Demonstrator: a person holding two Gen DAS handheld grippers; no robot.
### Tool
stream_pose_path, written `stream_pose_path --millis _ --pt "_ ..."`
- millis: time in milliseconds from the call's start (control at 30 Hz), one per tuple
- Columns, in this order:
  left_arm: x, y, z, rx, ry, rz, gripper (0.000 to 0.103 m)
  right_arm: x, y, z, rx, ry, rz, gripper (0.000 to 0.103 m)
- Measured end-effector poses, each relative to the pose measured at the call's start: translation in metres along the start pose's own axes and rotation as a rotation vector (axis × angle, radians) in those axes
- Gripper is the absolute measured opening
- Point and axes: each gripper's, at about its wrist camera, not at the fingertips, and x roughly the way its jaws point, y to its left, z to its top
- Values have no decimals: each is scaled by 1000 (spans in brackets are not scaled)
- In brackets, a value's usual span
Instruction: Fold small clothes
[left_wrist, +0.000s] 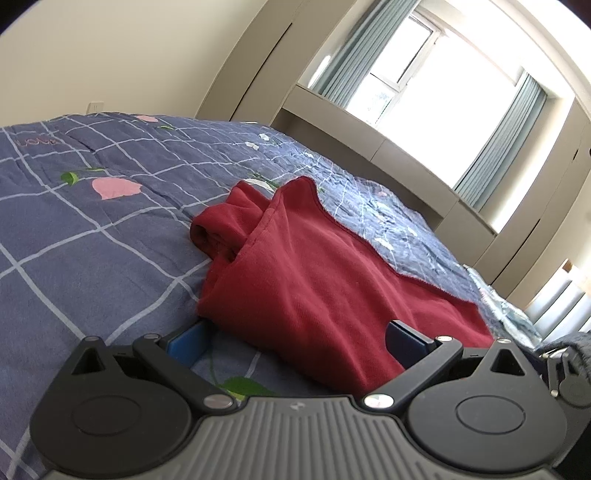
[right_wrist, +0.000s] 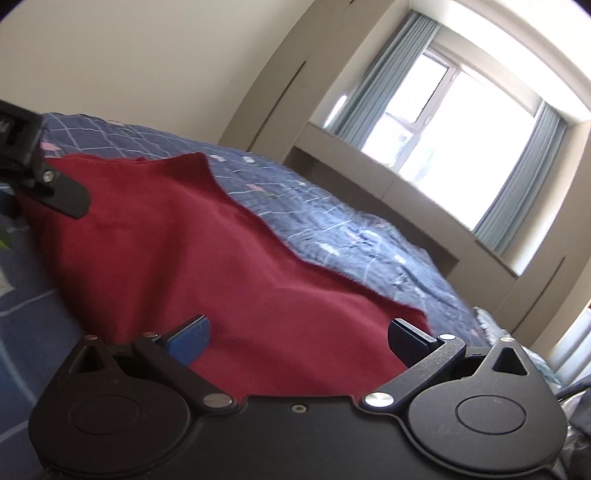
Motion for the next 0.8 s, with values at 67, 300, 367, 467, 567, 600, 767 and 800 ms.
stream_pose_path --millis 67,300,367,467,567,600,767,800 --pt "0 0 0 1 -1 0 103 -5 2 0 -3 4 11 102" --pt "2 -5 3 -21 4 21 103 -7 2 0 9 9 20 102" --pt "0 -7 6 -92 -19 20 102 -5 -2 0 37 15 40 102" --pt "4 -12 8 -136 -23 60 101 -4 -6 0 66 24 60 102" --pt "5 -13 5 -167 -35 95 98 -4 -7 -1 74 25 66 102" --pt "4 -13 5 -184 -45 104 96 -4 -6 -1 75 24 66 102" --pt "-3 -14 -1 -272 -83 117 69 -5 -7 -1 78 24 68 102" --pt "-3 -14 -2 -281 -83 112 66 -5 -7 -1 80 24 69 102"
